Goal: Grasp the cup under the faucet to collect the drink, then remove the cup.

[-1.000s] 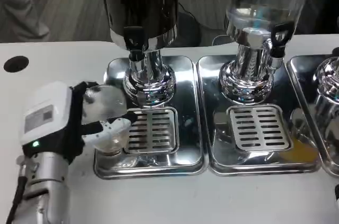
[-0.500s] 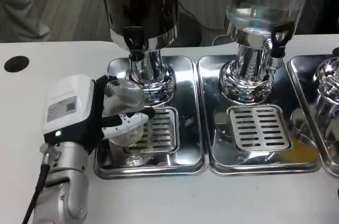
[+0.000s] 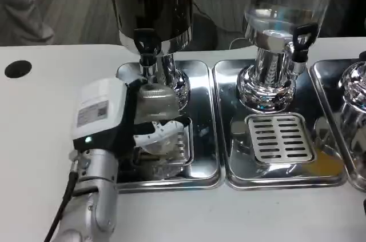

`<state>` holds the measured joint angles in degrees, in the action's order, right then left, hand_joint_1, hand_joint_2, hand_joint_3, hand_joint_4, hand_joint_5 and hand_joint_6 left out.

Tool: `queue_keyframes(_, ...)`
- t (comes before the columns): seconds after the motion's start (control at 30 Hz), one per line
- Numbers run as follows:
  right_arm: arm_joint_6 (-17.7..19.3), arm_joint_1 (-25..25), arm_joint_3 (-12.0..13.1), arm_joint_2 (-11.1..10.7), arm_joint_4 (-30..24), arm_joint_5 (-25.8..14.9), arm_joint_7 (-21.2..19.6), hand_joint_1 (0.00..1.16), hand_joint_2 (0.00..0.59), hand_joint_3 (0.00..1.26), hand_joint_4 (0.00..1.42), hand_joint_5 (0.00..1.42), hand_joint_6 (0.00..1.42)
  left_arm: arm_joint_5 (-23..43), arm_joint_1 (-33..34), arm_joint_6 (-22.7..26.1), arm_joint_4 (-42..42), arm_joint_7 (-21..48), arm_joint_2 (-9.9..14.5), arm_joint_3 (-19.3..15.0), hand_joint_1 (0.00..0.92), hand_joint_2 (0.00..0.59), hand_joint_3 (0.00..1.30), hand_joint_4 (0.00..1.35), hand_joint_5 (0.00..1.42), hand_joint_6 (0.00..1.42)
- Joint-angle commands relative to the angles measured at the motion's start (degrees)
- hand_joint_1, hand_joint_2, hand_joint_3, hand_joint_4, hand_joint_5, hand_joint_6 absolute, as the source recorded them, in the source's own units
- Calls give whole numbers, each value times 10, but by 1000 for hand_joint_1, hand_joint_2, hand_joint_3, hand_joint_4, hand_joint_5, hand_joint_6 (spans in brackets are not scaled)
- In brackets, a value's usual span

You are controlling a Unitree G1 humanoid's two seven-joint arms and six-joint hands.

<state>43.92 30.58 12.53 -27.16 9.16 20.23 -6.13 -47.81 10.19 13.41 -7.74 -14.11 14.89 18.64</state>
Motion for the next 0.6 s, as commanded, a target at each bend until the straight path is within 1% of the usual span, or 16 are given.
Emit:
queue_keyframes(0.03,4,-3,-1,-2,8,-6,6,259,452,107,0,0,0,-3,8,-5,-6,-1,1,7,387,103,455,501,657,712)
queue_keyframes(0.3,8,-6,-3,-1,14,-7,6,261,452,104,0,0,0,-4,-4,-3,11,4,10,6,377,101,454,500,657,714)
queue_keyframes(0.33,9,-6,-3,-1,14,-7,6,261,452,103,0,0,0,-4,-5,-2,13,5,11,6,369,92,454,500,657,714)
queue_keyframes(0.4,9,-7,-4,0,14,-7,6,261,452,101,0,0,0,-6,-10,0,22,8,15,5,320,67,454,500,641,716)
queue_keyframes(0.43,9,-7,-4,-1,14,-7,6,262,452,100,0,0,0,-8,-12,2,26,10,17,5,266,45,448,489,640,718)
queue_keyframes(0.5,10,-8,-5,-1,13,-7,7,262,452,99,0,0,0,-8,-17,4,32,13,19,3,202,26,434,485,639,720)
queue_keyframes(0.6,10,-9,-7,-1,14,-7,8,262,452,99,0,0,0,-8,-26,8,44,15,26,-2,132,13,392,473,622,697)
